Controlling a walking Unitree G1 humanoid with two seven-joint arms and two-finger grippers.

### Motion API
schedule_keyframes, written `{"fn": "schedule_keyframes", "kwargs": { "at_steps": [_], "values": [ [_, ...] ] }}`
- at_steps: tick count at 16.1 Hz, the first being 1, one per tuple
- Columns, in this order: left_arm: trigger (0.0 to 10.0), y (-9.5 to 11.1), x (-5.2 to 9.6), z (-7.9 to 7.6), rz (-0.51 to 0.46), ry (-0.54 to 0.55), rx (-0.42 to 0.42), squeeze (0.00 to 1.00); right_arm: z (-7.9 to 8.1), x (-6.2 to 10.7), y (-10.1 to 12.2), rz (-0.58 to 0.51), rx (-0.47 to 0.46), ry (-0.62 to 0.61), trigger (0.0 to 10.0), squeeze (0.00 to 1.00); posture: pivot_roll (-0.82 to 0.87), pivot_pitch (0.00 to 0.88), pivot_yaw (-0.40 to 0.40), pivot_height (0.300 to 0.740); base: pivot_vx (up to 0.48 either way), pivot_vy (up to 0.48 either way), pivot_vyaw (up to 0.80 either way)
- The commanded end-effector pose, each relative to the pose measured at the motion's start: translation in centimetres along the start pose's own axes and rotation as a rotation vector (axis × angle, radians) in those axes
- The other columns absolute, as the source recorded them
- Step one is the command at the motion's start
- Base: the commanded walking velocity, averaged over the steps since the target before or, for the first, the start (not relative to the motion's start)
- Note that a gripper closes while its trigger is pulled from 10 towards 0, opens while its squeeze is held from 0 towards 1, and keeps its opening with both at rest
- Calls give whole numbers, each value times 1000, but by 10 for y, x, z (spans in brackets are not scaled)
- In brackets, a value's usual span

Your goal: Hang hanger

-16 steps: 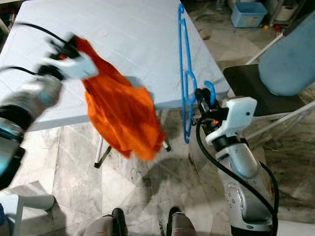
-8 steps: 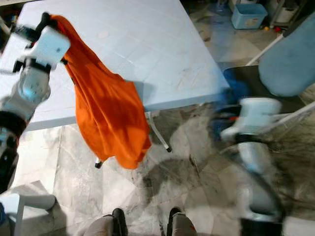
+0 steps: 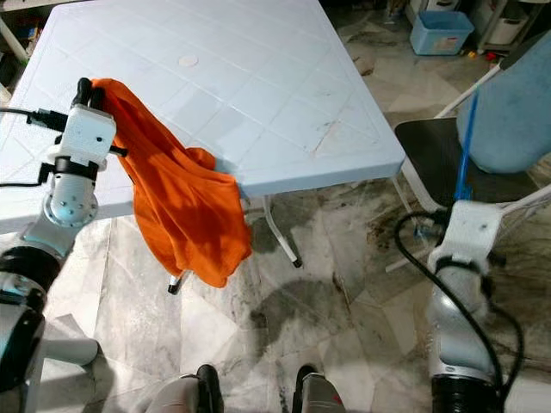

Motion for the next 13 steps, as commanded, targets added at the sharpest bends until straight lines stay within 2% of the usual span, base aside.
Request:
{"fn": "schedule_keyframes", "kwargs": {
  "at_steps": [1, 2, 3, 6, 8, 10, 11, 12, 13],
  "values": [
    [10000, 0, 1, 4, 0, 19, 10, 0, -2, 5, -28, 110, -8, -25, 10000, 0, -83, 179, 12, 740, 0, 0, 0],
    [10000, 2, 1, 2, -4, 18, 23, 0, 4, 13, -64, 259, -26, -16, 10000, 0, -83, 176, 13, 740, 0, 0, 0],
    [10000, 4, 1, 0, -8, 17, 28, 0, 8, 20, -83, 336, -47, -6, 10000, 0, -82, 176, 13, 740, 0, 0, 0],
    [10000, 6, 3, -6, -10, 1, 42, 0, 21, 42, -123, 489, -109, 19, 10000, 0, -85, 175, 21, 740, 0, 0, 0],
    [10000, 3, 6, -12, 16, -6, 79, 0, 36, 49, -128, 518, -146, 74, 10000, 0, -90, 179, 28, 740, 0, 0, 0],
    [10000, -10, 21, -27, 86, -33, 134, 0, 52, 55, -131, 536, -151, 140, 10000, 0, -92, 181, 35, 740, 0, 0, 0],
    [10000, -17, 36, -37, 111, -57, 149, 0, 72, 64, -136, 565, -168, 227, 10000, 0, -89, 179, 37, 740, 0, 0, 0],
    [10000, -19, 41, -40, 120, -69, 150, 0, 80, 68, -139, 582, -174, 262, 10000, 0, -89, 179, 37, 740, 0, 0, 0],
    [10000, -23, 48, -44, 134, -74, 151, 0, 100, 78, -143, 603, -175, 361, 10000, 0, -85, 175, 36, 740, 0, 0, 0]
  ]
}}
Point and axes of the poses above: a point about 5 cm out from each wrist's last joint towards the gripper, its own x axis pointing back from the gripper into the wrist, its own y axis along the axis of the wrist's last joint, z = x × y, the point moved 6 cm from there along -x, pointing out of the wrist towards the gripper, and after that the axes turned 2 degrees about x, right-handed, at the moved point
